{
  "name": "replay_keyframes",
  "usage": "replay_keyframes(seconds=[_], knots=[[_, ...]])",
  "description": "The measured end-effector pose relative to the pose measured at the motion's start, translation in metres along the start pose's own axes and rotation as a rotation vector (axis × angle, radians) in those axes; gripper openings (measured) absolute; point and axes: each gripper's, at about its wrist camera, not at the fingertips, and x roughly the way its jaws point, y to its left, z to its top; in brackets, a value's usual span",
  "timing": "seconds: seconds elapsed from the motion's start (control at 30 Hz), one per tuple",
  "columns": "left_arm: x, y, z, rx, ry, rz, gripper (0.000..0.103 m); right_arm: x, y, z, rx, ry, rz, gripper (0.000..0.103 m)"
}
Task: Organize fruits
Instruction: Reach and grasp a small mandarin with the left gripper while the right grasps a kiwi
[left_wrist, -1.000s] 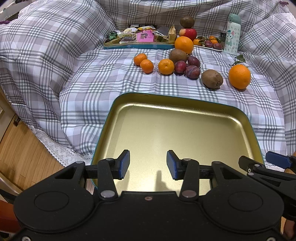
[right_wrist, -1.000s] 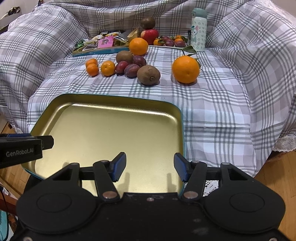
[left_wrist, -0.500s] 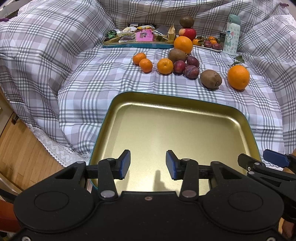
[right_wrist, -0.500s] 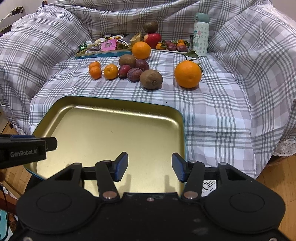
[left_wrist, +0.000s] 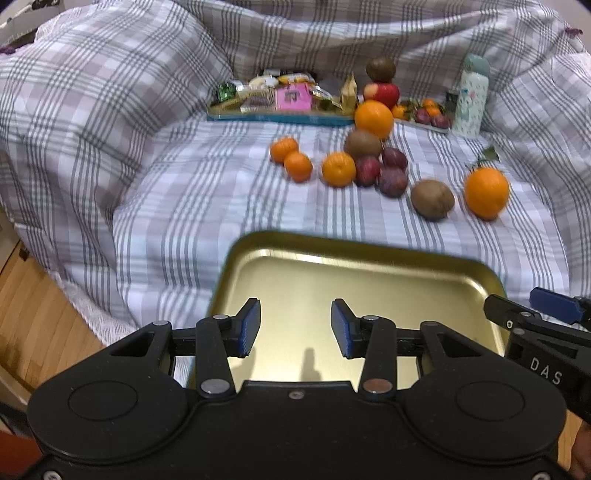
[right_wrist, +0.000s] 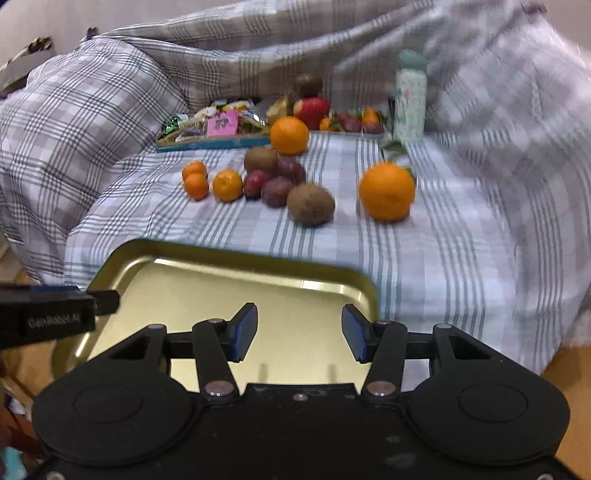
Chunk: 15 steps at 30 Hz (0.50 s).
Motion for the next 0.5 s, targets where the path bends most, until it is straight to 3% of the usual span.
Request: replay_keyframes(seconds=[0.2,0.5], knots=[[0.015,0.005,0.022,0.0,-0.024,0.022,0.05,0.021,0.003,0.025,-0.027,-0.001,-0.011,0.053],[0.049,0.011,0.037,-0.002,0.01,0.021,0.05,0.055,0.001,0.047,-0.045,0.02,-0.013,0.053]])
